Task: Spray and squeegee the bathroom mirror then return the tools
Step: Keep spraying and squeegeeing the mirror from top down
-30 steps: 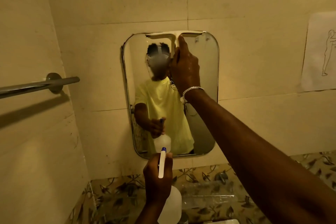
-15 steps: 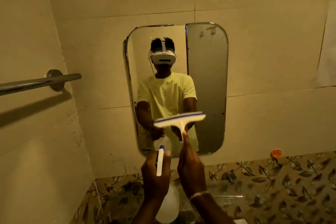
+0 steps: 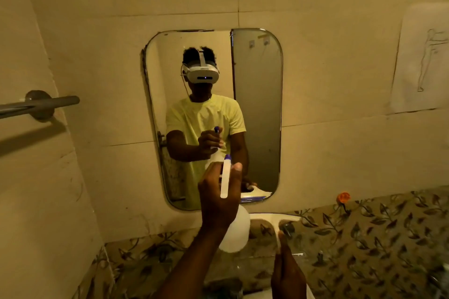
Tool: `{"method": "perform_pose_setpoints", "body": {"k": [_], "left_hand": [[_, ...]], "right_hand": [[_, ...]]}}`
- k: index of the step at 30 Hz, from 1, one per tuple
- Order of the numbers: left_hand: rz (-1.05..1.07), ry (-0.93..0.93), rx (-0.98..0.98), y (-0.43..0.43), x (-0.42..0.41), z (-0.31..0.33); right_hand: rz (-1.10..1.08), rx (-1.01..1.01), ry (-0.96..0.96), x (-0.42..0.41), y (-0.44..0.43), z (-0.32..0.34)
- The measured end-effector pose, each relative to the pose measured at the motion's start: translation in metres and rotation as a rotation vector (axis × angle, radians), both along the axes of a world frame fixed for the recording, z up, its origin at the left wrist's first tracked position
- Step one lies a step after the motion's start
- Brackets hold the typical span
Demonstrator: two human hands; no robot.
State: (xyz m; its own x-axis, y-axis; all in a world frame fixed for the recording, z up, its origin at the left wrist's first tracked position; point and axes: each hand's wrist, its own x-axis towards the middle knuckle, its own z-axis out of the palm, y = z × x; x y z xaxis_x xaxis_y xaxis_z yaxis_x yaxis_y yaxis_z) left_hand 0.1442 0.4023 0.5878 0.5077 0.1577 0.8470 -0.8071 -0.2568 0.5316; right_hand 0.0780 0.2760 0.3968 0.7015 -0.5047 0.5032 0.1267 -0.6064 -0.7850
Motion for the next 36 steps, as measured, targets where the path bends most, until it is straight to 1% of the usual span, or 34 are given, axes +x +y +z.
{"method": "perform_pose_setpoints", "body": {"k": [1, 3, 6, 9, 11, 13, 15, 17, 20, 22, 24, 25, 27, 29, 31, 33, 34, 36], "left_hand": [[0.010, -0.027, 0.004, -0.010, 0.001, 0.016], [0.019, -0.044, -0.010, -0.029, -0.001, 0.041], [0.042, -0.032, -0.033, -0.045, 0.001, 0.046], [-0.013, 0.042, -0.018, -0.054, 0.000, 0.018], [-0.022, 0.127, -0.010, -0.055, -0.004, -0.016], [0.010, 0.247, -0.015, -0.054, -0.010, -0.054], [-0.001, 0.334, -0.019, -0.051, -0.018, -0.082], [-0.049, 0.371, -0.041, -0.047, -0.024, -0.096], [-0.041, 0.352, -0.099, -0.037, -0.023, -0.096], [-0.016, 0.289, -0.127, -0.026, -0.020, -0.084], [0.023, 0.201, -0.114, -0.011, -0.016, -0.062], [0.037, 0.159, -0.102, -0.004, -0.012, -0.049], [0.070, 0.089, -0.072, 0.012, -0.004, -0.020], [0.156, 0.053, -0.069, 0.028, 0.003, 0.005], [0.223, 0.057, -0.112, 0.040, 0.008, 0.019], [0.204, 0.066, -0.086, 0.047, 0.010, 0.016], [0.169, 0.093, -0.059, 0.047, 0.010, 0.008], [0.135, 0.230, -0.066, 0.044, 0.008, -0.020]], "right_hand": [[-0.048, 0.010, -0.047, -0.003, -0.004, 0.011], [-0.112, -0.026, -0.010, -0.010, -0.012, 0.015], [-0.200, -0.026, -0.039, -0.025, -0.017, 0.032], [-0.289, -0.031, -0.112, -0.029, -0.033, 0.032], [-0.329, -0.035, -0.099, -0.029, -0.042, 0.025], [-0.318, 0.016, -0.080, -0.033, -0.047, 0.019], [-0.314, -0.014, -0.073, -0.035, -0.052, 0.009], [-0.295, -0.060, -0.100, -0.035, -0.056, 0.005], [-0.317, -0.102, -0.150, -0.030, -0.059, -0.001], [-0.279, -0.052, -0.155, -0.033, -0.055, -0.006], [-0.176, 0.062, -0.088, -0.039, -0.046, -0.003], [-0.156, 0.076, -0.066, -0.039, -0.045, -0.002], [-0.200, 0.060, -0.087, -0.033, -0.045, -0.004], [-0.191, 0.017, -0.097, -0.028, -0.047, -0.010], [-0.154, 0.007, -0.106, -0.026, -0.047, -0.010], [-0.137, 0.003, -0.080, -0.026, -0.041, -0.013], [-0.144, -0.011, -0.095, -0.026, -0.038, -0.012], [-0.195, -0.052, -0.116, -0.026, -0.034, -0.011]]}}
